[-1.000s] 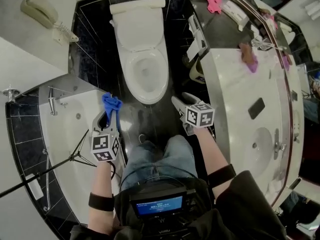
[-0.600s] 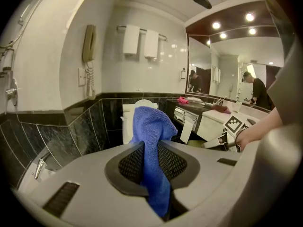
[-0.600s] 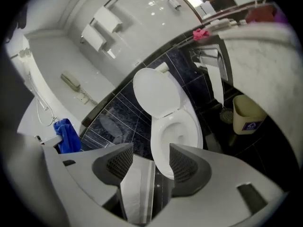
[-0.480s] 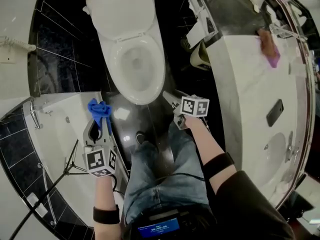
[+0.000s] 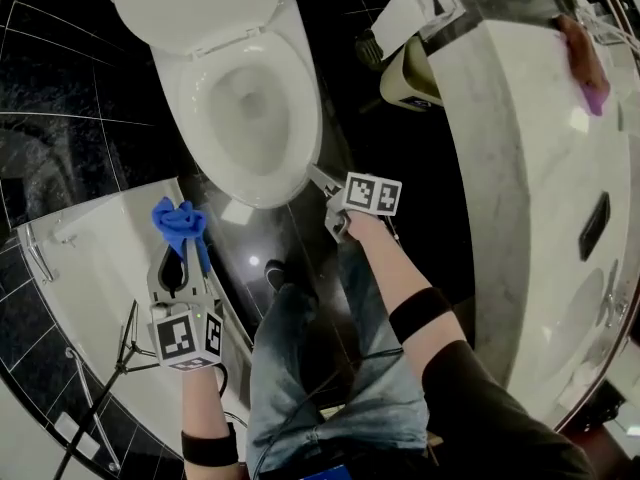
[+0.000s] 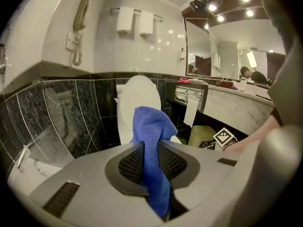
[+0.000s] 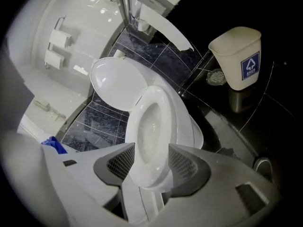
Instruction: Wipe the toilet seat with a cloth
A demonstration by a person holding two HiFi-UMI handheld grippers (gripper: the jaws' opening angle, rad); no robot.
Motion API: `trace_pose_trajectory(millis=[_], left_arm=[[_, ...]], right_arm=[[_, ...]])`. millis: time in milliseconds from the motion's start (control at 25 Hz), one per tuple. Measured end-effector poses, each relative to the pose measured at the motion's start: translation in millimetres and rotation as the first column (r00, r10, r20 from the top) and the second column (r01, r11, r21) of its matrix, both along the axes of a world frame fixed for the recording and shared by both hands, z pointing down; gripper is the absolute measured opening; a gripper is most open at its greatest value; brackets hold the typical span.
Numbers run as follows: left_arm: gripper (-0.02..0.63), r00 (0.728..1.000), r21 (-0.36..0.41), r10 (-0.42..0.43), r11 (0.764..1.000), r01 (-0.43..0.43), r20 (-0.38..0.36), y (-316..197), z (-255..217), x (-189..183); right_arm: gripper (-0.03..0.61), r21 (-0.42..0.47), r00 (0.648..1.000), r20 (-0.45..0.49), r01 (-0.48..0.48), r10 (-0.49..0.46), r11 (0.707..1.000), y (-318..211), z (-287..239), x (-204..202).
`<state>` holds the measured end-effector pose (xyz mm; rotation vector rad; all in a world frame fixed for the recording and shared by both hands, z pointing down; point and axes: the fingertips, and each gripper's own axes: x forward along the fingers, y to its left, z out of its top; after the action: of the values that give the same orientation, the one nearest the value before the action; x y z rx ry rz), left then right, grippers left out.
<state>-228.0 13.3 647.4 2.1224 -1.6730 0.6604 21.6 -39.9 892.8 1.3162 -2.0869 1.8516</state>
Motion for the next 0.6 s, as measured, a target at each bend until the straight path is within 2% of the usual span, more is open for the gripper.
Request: trace_pose_trajectory(millis=[200, 600], left_arm=[[0.072, 1.000, -0.016, 0.017, 1.000, -0.017, 0.012, 2.3, 25.5, 3.3], [0.072, 1.000, -0.035, 0.011, 0.999, -0.011, 0.012, -0.5, 45.1, 6.7]], right_arm=[[0.241, -0.013, 0.999, 0.039, -0.036, 0.036, 0.999, -10.5, 26.2, -2.3], [0.231, -0.052, 0.994, 0.075, -0.073, 0.077, 0.996, -15.9, 51.3, -11.5]])
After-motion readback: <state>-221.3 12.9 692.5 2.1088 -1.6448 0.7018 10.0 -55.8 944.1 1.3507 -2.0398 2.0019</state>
